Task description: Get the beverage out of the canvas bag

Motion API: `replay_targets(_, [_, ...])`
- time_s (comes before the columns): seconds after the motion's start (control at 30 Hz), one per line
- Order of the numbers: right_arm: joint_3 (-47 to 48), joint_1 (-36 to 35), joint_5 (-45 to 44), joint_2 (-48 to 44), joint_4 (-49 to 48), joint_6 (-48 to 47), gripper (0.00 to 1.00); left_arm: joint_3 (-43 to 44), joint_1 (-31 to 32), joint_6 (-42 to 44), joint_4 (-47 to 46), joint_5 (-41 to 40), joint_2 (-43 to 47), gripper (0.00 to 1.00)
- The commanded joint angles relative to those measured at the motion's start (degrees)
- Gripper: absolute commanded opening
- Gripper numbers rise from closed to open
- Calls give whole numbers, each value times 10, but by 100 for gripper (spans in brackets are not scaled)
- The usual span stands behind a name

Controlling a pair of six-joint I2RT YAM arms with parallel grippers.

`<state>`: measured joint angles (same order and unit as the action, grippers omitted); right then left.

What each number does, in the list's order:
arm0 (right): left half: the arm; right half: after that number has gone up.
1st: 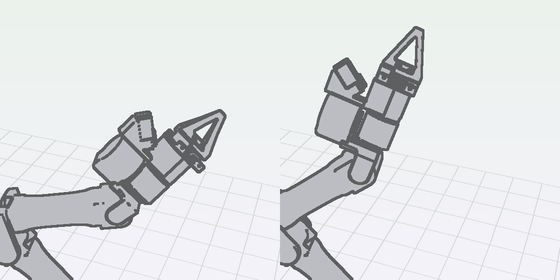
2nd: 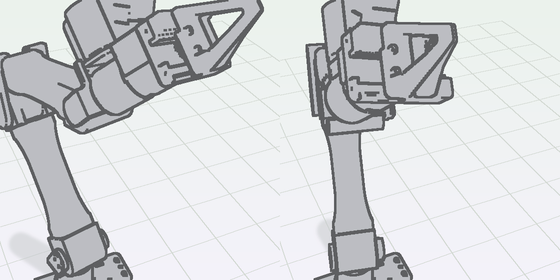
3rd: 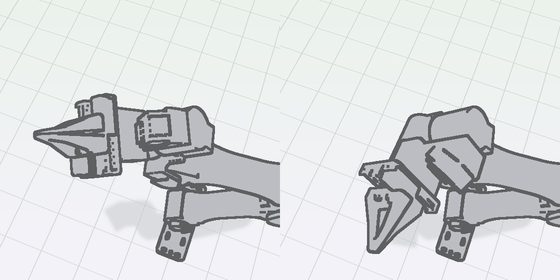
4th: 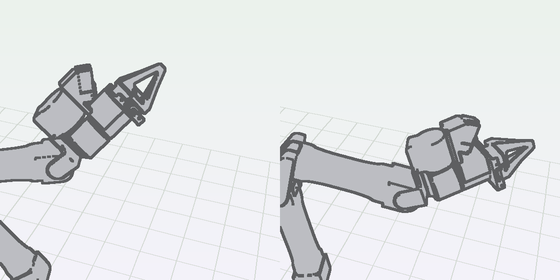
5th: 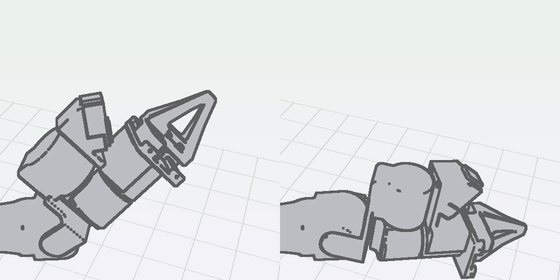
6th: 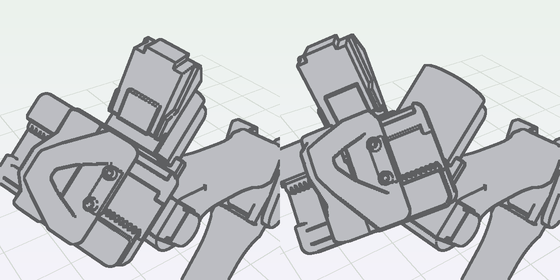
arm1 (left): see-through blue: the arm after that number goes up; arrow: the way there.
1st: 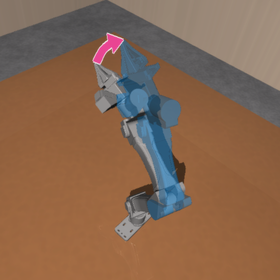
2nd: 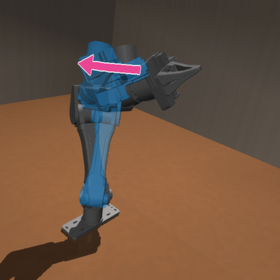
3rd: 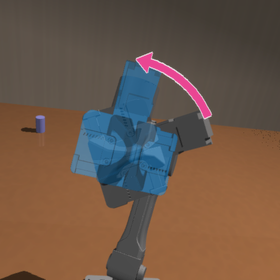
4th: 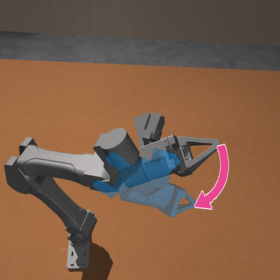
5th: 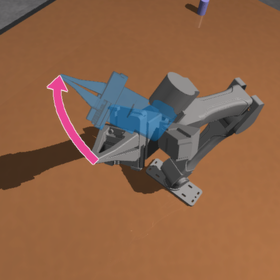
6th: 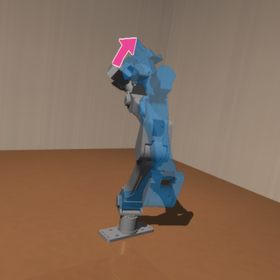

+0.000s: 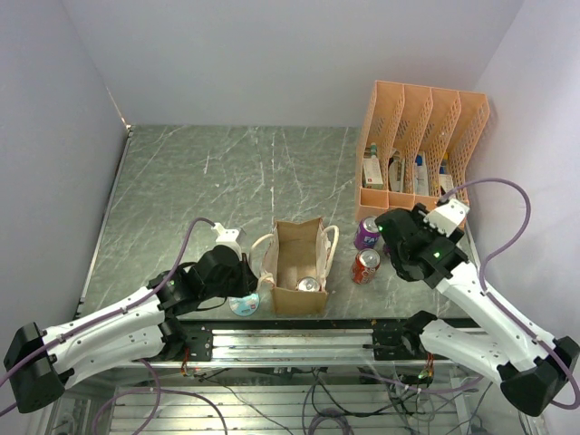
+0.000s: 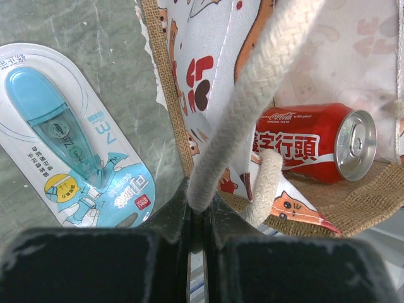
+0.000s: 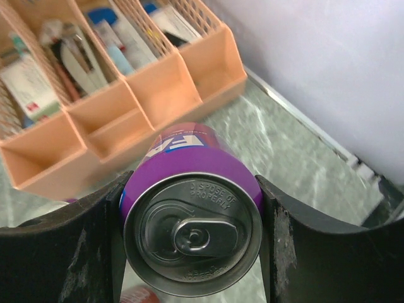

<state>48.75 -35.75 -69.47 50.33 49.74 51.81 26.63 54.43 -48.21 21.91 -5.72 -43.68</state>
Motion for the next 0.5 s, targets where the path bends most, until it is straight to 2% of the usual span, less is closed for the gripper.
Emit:
replay_targets(0.0, [-11,5,-11,20,250,367,0,12,-1,12,-14,13,-1,7])
replay_targets(0.03, [-13,7,-7,24,291,410,0,11,-1,11,-15,14,0,7])
replay_targets(0.27, [-34,8,27,-18,292,433,0,6,-1,6,-7,14,18,7])
replay_targets(0.47, [-44,9,72,-5,293,455,0,1,-1,4,1,10,35,7])
